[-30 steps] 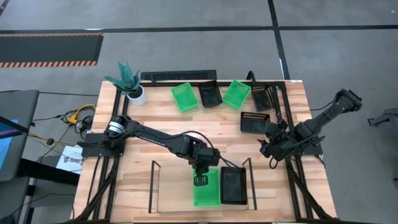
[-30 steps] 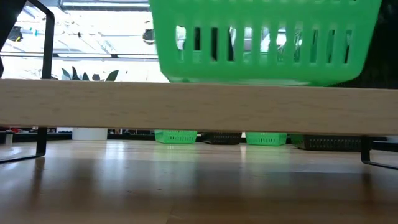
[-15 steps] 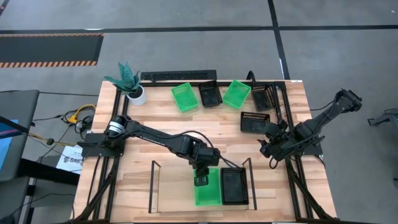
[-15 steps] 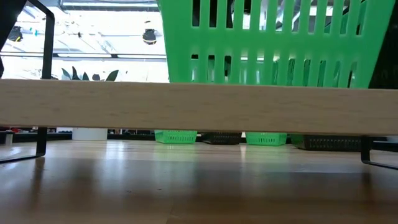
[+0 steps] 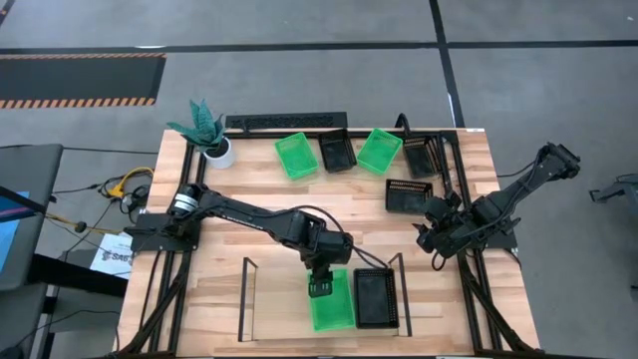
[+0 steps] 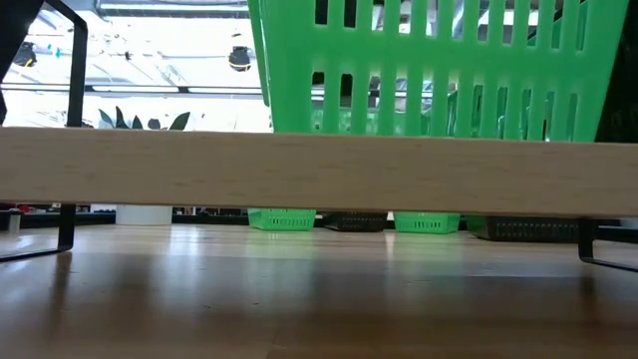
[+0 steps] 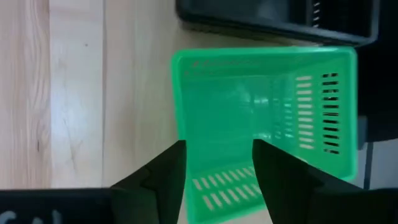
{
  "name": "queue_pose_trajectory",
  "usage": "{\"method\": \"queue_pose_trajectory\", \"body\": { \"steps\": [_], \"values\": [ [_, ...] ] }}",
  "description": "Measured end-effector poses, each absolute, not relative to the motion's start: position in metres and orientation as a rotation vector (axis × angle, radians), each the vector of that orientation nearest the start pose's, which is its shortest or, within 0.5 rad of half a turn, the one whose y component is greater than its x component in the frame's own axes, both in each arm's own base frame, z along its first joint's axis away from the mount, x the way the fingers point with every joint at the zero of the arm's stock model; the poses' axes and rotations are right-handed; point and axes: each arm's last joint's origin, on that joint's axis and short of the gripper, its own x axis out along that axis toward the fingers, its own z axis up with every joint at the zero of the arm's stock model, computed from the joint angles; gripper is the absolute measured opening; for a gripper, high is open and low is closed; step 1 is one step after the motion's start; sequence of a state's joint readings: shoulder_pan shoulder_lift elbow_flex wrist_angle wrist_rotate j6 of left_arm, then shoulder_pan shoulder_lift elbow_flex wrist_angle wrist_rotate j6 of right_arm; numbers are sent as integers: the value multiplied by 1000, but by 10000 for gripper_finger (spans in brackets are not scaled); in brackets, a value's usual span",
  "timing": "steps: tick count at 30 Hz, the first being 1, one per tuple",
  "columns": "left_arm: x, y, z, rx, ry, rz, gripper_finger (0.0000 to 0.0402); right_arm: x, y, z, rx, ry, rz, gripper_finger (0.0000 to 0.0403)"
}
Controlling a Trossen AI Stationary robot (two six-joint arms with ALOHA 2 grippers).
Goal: Stack baskets on shelf by color
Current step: Put the bottom green bin on the shelf, then stack the left green bin on top of the green bin on the shelf
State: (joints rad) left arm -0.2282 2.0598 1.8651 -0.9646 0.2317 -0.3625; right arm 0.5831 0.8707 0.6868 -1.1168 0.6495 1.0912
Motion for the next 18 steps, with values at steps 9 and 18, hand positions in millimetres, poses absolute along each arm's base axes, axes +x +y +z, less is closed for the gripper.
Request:
{"method": "queue_pose_trajectory", "body": {
  "steps": [9,18],
  "values": [
    [422,-94,307,-187,1136,-40,176,116,55,232,249,854,-579,282],
    [420,-42,324,-81,1085,379,178,116,56,232,261,870,-566,282]
  ]
}}
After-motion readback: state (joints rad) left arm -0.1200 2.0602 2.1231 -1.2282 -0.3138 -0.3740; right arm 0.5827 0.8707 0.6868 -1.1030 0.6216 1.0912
